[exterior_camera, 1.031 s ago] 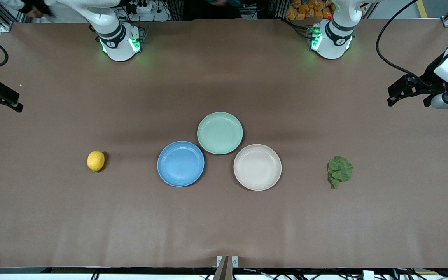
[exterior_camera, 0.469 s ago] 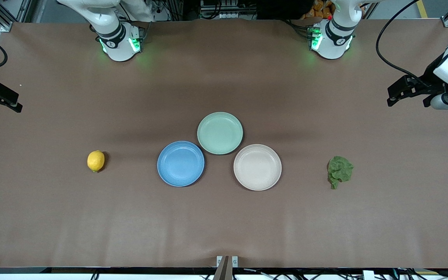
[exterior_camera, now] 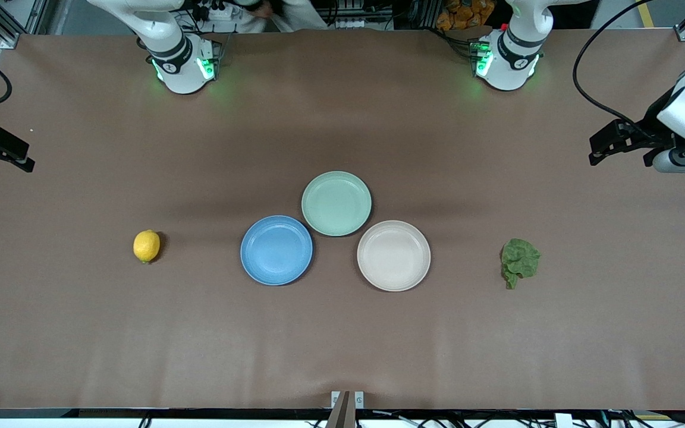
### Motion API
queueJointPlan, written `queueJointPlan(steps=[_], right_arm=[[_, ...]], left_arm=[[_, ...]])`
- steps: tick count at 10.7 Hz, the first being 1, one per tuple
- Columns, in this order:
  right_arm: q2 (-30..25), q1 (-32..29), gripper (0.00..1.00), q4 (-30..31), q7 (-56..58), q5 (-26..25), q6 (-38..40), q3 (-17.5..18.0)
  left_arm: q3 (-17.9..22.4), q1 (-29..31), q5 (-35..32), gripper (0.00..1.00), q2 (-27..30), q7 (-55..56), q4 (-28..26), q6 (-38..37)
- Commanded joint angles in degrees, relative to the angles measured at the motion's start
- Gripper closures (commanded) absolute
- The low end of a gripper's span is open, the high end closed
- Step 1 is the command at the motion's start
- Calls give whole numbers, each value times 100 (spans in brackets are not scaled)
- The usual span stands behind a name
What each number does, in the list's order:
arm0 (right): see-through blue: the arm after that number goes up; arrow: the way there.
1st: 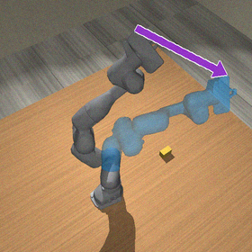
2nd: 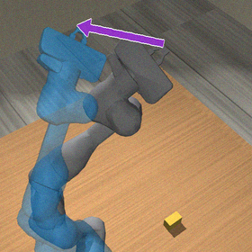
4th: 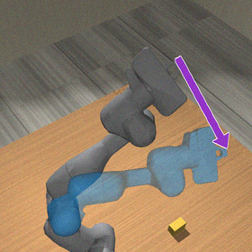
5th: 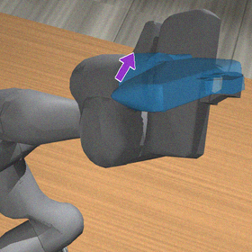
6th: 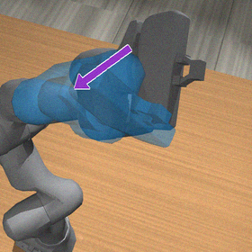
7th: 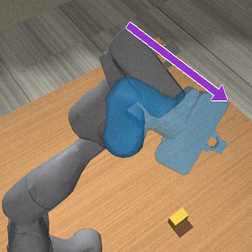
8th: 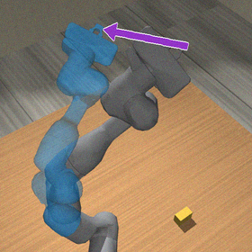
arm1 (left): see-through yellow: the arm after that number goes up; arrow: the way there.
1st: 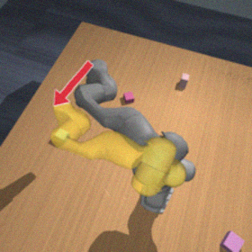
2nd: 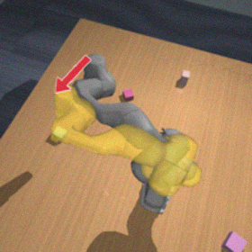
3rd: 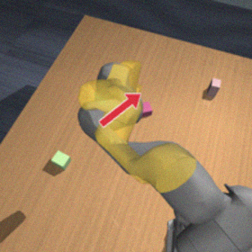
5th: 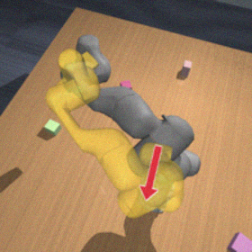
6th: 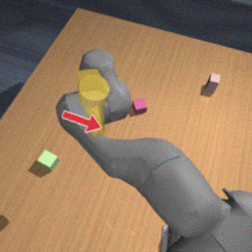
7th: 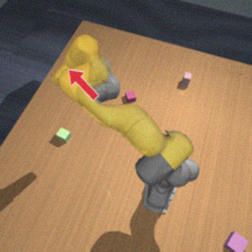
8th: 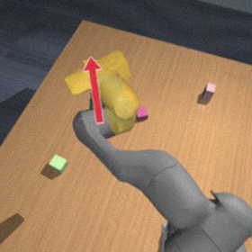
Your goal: Place lemon and lettuce in plates
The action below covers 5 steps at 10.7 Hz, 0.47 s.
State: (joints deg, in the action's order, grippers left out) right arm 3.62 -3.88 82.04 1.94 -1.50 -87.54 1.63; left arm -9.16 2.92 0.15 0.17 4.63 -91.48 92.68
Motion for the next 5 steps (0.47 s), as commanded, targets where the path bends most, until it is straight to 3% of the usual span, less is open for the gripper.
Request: queueJointPlan(steps=[1, 5], right_arm=[[51, -140, 0, 5, -44, 71, 35, 66], [200, -149, 0, 14, -18, 71, 17, 75]], left_arm=[[19, 50, 11, 0, -121, -59, 69, -40], [81, 59, -42, 0, -884, -15, 305, 22]])
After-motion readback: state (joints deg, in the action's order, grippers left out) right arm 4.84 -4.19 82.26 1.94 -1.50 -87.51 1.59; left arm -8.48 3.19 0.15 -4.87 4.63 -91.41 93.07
